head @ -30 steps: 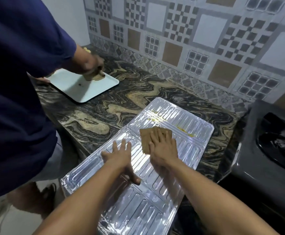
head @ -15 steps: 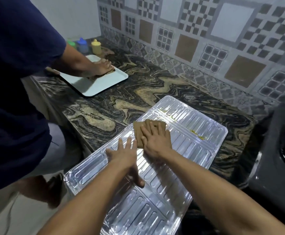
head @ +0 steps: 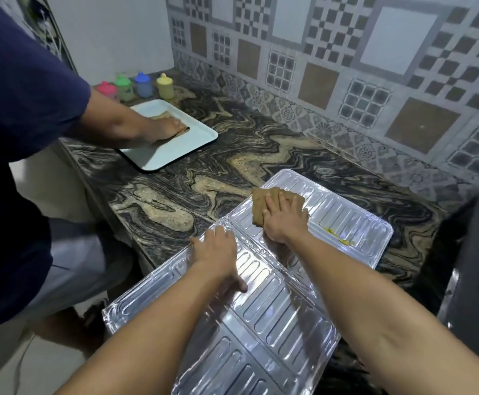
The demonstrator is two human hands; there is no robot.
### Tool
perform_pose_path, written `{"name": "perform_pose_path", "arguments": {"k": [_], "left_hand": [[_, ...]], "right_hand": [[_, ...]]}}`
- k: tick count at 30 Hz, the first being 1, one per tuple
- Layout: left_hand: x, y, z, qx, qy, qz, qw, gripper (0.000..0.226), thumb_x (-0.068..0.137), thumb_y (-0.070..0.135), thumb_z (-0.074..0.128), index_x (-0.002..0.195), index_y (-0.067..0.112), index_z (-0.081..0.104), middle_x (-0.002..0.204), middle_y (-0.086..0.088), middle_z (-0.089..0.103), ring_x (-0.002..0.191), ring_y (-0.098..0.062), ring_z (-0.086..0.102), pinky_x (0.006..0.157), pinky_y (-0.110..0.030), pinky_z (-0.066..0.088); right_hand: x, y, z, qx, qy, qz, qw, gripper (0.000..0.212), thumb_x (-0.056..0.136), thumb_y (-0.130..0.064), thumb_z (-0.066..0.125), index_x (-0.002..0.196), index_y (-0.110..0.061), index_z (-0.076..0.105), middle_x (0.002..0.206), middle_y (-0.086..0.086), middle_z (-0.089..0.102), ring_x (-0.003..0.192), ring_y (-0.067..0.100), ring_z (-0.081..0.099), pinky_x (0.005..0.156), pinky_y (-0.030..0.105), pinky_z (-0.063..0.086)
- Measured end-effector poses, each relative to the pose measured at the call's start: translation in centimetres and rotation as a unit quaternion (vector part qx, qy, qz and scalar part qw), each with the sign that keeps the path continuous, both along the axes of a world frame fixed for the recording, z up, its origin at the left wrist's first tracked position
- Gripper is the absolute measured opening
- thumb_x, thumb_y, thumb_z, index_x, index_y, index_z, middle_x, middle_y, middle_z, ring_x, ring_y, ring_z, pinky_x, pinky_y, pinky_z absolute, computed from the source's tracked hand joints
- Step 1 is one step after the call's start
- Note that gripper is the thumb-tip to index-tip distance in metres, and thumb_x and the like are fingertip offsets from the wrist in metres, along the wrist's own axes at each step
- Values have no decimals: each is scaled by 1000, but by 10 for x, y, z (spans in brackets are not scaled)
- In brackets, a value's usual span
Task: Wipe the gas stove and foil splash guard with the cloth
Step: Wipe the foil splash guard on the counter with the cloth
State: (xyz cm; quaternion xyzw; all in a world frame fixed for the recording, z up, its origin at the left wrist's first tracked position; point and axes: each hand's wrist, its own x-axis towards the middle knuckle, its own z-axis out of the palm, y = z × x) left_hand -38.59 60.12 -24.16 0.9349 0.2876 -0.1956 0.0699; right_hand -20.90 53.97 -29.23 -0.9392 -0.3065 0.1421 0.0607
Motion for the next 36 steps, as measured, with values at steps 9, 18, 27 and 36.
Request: {"name": "perform_pose_path", "arguments": {"k": [9,18,27,36], "left_hand": [[18,11,-16,-65,56,26,996,145,50,64,82,153,16,-9,161,-5,-18,147,-37,-10,106,-67,25],[18,10,-16,-89,33,38,995,147,50,57,86,153,15,-10,160,-5,-21,147,-36,-12,109,-65,27],[15,10,-14,-90,10,38,995,147,48,56,87,153,15,-7,161,-5,-18,148,-35,-10,110,-63,27],[16,10,-10,-78,24,33,996,145,48,52,89,154,14,-3,162,-5,-13,148,-36,-7,108,-59,34]], "right_hand": [[26,-11,8,-8,-14,-60,998,59,101,-40,19,153,-29,-5,162,-5,-13,147,35,-12,111,68,-2],[54,-90,30,-69,-99,-270,955,42,93,-15,39,132,-12,53,137,17,49,126,36,42,100,46,36],[-1,-24,71,421,204,-203,860,25,98,-14,46,118,-18,61,112,12,63,104,28,59,77,28,47],[-31,-36,65,443,-148,-128,875,49,81,-17,30,122,-5,55,123,10,57,111,26,52,92,39,44]]}}
